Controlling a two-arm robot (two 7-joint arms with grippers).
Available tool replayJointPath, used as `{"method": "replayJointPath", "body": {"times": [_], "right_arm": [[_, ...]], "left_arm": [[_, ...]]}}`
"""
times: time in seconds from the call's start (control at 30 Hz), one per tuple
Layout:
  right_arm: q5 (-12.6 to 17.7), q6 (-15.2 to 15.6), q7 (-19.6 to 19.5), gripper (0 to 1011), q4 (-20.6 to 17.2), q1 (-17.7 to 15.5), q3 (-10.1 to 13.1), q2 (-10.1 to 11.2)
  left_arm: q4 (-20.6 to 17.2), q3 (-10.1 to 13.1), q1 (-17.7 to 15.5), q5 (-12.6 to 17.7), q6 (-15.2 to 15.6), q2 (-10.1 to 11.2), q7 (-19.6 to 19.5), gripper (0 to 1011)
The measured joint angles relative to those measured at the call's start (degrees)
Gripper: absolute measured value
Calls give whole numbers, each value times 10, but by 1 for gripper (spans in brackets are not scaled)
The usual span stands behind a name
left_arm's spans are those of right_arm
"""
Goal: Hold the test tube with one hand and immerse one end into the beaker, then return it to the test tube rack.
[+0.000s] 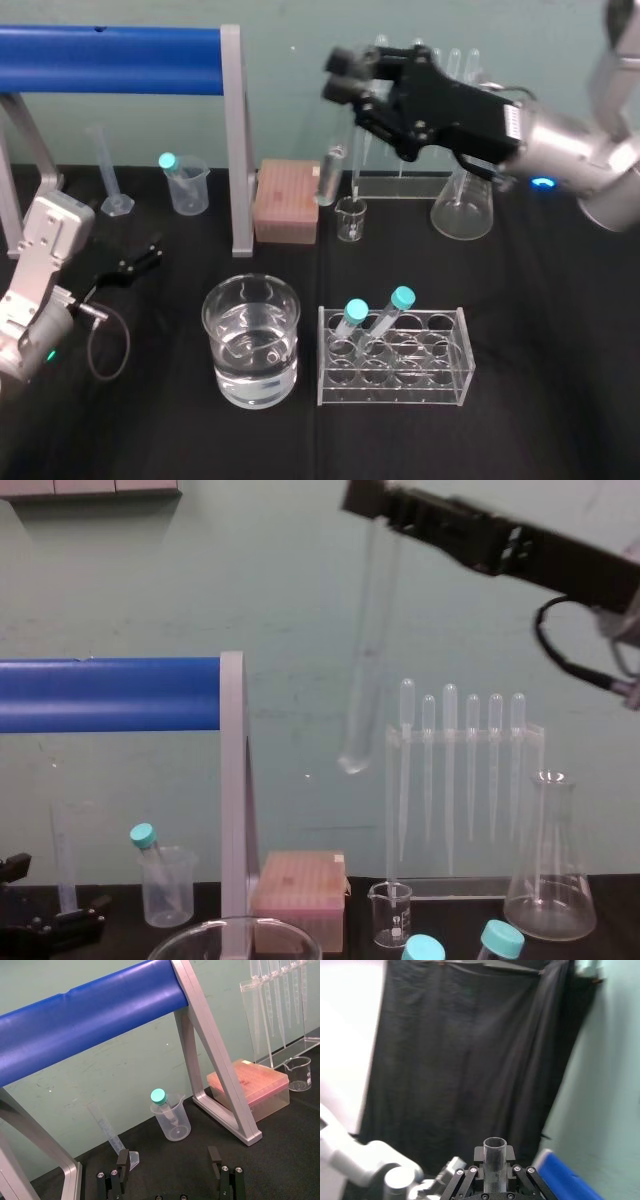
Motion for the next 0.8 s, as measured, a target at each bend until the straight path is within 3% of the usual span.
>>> {"method": "replayJointPath", "body": {"times": [0.1,0.2,0.3,0.43,0.5,0.53,0.6,0.8], "right_arm": [[-1,1,-52,242,-47,-35,23,34],[-1,7,-84,242,-76,-62,37,56],[2,22,-135,242,-130,-117,61,93],[5,34,-168,242,-169,-157,80,119],[6,44,-202,242,-210,-198,102,146],[6,44,-202,241,-210,-198,102,146],[6,51,-232,242,-246,-238,124,171],[5,66,-272,241,-279,-290,156,197]], "left_arm": [[0,0,0,0,0,0,0,1000],[0,0,0,0,0,0,0,1000],[0,0,0,0,0,0,0,1000],[0,0,0,0,0,0,0,1000],[0,0,0,0,0,0,0,1000],[0,0,0,0,0,0,0,1000],[0,0,0,0,0,0,0,1000],[0,0,0,0,0,0,0,1000]]}}
